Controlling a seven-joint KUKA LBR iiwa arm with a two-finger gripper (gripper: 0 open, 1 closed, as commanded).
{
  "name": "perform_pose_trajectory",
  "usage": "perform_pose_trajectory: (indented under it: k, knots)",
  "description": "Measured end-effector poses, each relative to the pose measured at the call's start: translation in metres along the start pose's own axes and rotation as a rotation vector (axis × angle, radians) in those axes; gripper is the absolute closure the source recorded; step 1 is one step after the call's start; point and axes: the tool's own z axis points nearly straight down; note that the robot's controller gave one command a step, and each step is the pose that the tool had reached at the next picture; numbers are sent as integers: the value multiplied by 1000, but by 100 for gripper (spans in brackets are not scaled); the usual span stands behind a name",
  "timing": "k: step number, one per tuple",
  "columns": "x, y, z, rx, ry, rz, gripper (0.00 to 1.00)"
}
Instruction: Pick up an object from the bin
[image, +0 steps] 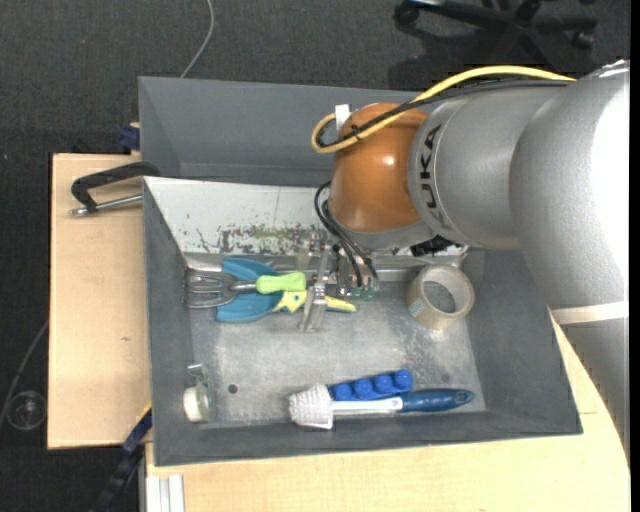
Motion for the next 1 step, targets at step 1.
perform_pose_trajectory:
  k: [1]
  knots:
    - [3,43,39,1,4,-42,0]
